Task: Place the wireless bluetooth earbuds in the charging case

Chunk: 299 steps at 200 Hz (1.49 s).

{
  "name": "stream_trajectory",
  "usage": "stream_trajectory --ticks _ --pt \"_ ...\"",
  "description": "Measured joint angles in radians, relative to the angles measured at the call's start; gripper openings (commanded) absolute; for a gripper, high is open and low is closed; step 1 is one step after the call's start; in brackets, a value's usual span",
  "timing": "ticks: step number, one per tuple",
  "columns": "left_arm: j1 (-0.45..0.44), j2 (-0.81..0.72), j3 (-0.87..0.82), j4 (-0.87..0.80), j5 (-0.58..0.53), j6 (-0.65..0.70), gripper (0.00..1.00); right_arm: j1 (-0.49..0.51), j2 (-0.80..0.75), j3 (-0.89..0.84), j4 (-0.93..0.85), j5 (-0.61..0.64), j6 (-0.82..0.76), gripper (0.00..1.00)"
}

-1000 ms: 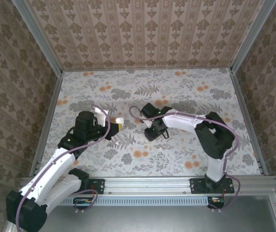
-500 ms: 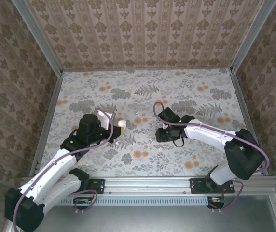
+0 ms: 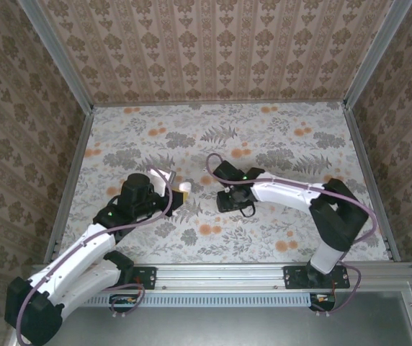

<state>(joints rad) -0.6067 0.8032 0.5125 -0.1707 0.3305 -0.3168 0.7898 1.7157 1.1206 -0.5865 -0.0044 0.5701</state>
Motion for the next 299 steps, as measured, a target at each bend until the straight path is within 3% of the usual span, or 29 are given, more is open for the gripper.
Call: stream_trajectory --ticks 55,128,163,198,211,244,271,299 --pt "-0.003 -0.122 -0.075 -0.015 -0.016 0.001 0.0 0.015 0.165 0.159 -0.105 0.024 -0.063 0.37" --pt "-0.003 -0.156 -0.1 -0.014 -0.02 0.031 0.0 0.02 0.24 0.203 -0.188 0.059 -0.074 0.31" --pt "-0.003 -0.156 -0.14 0.074 0.05 0.068 0.0 0.02 0.24 0.203 -0.208 0.077 -0.068 0.2" --pt "-0.004 -0.158 -0.153 0.157 0.131 0.113 0.0 0.019 0.234 0.198 -0.206 0.088 -0.055 0.15" --pt "-0.007 -0.158 -0.153 0.175 0.148 0.132 0.0 0.013 0.22 0.18 -0.198 0.087 -0.042 0.17" --pt "-0.008 -0.158 -0.153 0.183 0.172 0.16 0.0 -0.022 0.148 0.106 -0.177 0.082 -0.013 0.41" --pt "-0.008 -0.152 -0.153 0.194 0.176 0.16 0.0 -0.041 0.014 0.027 -0.122 0.075 0.002 0.45" --pt "-0.008 -0.11 -0.152 0.231 0.193 0.149 0.0 -0.041 -0.239 -0.07 -0.03 0.026 0.003 0.42"
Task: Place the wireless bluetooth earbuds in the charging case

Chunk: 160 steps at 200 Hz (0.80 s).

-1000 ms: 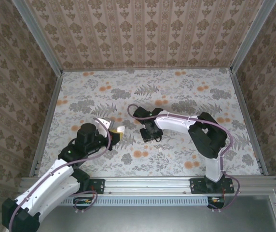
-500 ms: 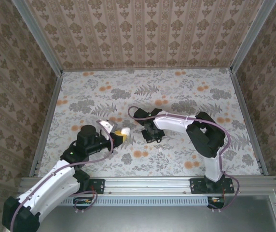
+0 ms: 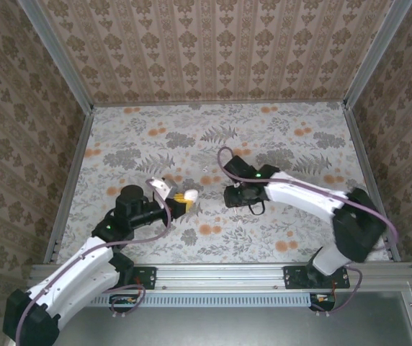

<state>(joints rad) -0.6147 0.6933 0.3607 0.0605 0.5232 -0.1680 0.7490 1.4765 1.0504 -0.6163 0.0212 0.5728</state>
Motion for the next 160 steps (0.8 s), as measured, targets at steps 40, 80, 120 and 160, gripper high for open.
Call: stream_trajectory --ticks 40,80,120,160 --pt "0.0 0.11 0.027 0.057 0.069 -0.038 0.0 0.002 -0.365 -0.12 0.216 -0.151 0.008 0.31" --pt "-0.001 0.188 0.081 0.121 0.143 -0.067 0.0 0.018 -0.396 -0.15 0.346 -0.298 0.022 0.22" --pt "-0.002 0.232 0.111 0.135 0.197 -0.079 0.0 0.028 -0.306 -0.148 0.374 -0.367 0.026 0.2" --pt "-0.013 0.237 0.12 0.135 0.217 -0.079 0.0 0.028 -0.264 -0.097 0.373 -0.374 0.023 0.2"
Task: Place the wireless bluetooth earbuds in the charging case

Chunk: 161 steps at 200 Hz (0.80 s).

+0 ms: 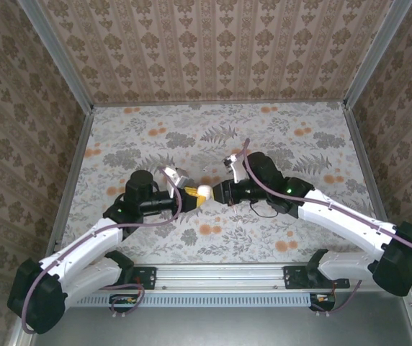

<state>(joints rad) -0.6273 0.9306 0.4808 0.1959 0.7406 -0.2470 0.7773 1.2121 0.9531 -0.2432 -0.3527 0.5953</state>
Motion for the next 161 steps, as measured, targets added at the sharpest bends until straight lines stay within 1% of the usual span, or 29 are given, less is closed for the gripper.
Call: stream_trajectory --ticks 75,90,129,161 --pt "-0.007 0.005 0.004 -0.008 0.004 0.0 0.0 -0.002 0.104 0.088 -0.02 -0.004 -0.015 0.2" --pt "-0.007 0.005 0.004 -0.011 0.0 0.0 0.0 -0.008 0.113 0.093 -0.027 -0.003 -0.01 0.21" --pt "-0.007 -0.002 0.004 -0.01 -0.031 0.001 0.0 -0.023 0.1 0.095 -0.053 0.003 0.02 0.29" --pt "-0.007 -0.036 -0.001 -0.009 -0.099 0.008 0.0 -0.032 0.008 0.095 -0.124 0.062 0.052 0.32"
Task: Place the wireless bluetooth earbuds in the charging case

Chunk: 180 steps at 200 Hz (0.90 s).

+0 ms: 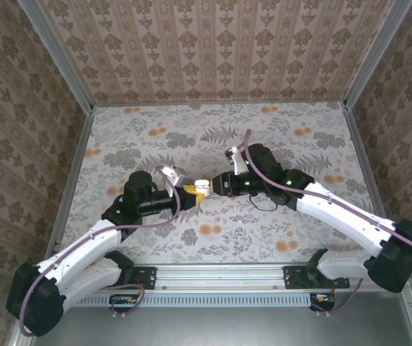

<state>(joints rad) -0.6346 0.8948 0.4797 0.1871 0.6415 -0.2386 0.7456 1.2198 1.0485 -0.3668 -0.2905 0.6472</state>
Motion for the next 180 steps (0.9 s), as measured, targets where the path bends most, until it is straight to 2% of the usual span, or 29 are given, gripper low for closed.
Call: stream_trajectory --ticks 28,50,96,145,180 --pt "0.0 -0.013 -0.024 -0.003 -0.063 0.001 0.0 -0.001 -0.081 0.0 -0.09 0.095 0.04 0.33" --pt "0.0 -0.023 -0.039 -0.019 -0.107 0.001 0.0 -0.002 -0.052 0.0 -0.185 0.167 0.071 0.33" --pt "0.0 -0.07 -0.061 -0.058 -0.168 0.008 0.0 0.0 0.224 0.034 -0.348 0.246 0.09 0.33" --pt "0.001 -0.124 -0.087 -0.091 -0.198 0.012 0.0 0.0 0.466 0.158 -0.415 0.284 0.079 0.36" --pt "0.002 -0.126 -0.095 -0.095 -0.199 0.012 0.0 0.001 0.586 0.22 -0.432 0.288 0.06 0.36"
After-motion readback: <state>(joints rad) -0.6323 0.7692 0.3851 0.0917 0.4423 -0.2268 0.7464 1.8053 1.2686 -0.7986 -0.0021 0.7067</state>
